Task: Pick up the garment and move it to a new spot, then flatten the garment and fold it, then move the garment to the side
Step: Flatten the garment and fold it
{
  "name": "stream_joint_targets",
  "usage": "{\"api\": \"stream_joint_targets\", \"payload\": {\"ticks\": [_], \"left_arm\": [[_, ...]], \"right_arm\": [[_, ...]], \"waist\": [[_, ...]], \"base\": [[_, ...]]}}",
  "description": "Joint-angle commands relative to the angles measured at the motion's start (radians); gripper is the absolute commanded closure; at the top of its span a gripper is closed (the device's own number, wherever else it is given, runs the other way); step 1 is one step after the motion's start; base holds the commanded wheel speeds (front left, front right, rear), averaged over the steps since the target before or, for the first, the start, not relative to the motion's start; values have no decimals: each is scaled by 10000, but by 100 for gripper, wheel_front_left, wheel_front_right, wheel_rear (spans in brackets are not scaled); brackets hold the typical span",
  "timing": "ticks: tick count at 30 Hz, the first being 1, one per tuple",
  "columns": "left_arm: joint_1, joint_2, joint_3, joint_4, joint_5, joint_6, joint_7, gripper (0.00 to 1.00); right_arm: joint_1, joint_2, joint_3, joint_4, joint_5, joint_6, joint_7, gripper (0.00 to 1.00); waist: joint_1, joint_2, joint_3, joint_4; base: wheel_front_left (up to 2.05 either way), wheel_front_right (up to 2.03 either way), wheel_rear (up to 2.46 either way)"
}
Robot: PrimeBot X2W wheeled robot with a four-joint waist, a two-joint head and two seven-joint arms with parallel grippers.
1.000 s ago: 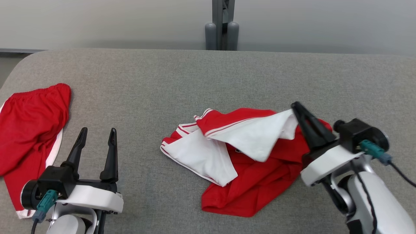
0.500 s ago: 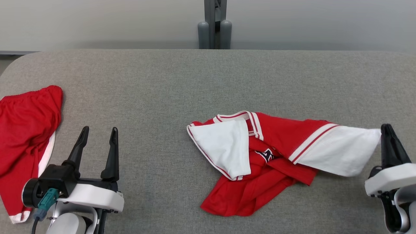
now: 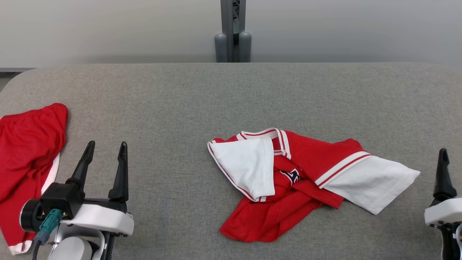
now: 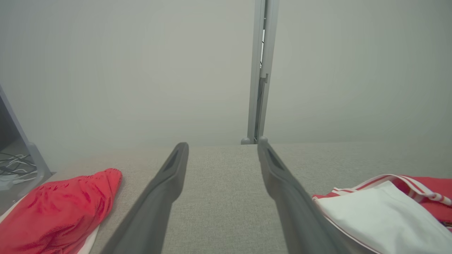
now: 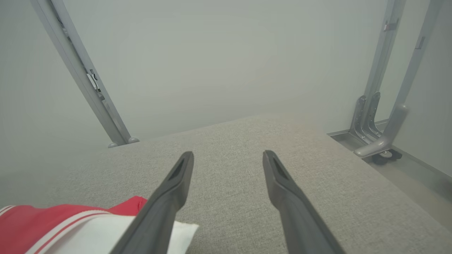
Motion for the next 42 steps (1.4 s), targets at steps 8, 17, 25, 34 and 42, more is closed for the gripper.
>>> {"api": "stream_joint_targets", "payload": {"ticks": [8, 17, 25, 34, 42], "left_arm": [[411, 232, 188, -194, 5, 351, 58, 0], [806, 337, 94, -561, 116, 604, 251, 0], [1197, 263, -53, -735, 98, 758, 313, 0], [1272, 344, -221, -782, 220, 924, 488, 0], [1211, 376, -299, -842, 256, 976, 569, 0]], "right_arm": [[357, 88, 345, -2753, -941, 2, -76, 0], [1445, 257, 2186, -4840, -1200, 2, 1042, 0], [2359, 332, 2369, -5087, -1301, 2, 1572, 0], [2698, 343, 2280, -5005, -1067, 2, 1643, 0], [2660, 345, 2204, -5075, -1006, 2, 1627, 0]], "waist": [[0, 0, -438, -194], [0, 0, -884, -240], [0, 0, -1263, -209], [0, 0, -1360, -189], [0, 0, -1337, -169]], "base": [[0, 0, 0], [0, 0, 0], [0, 0, 0], [0, 0, 0], [0, 0, 0]]}}
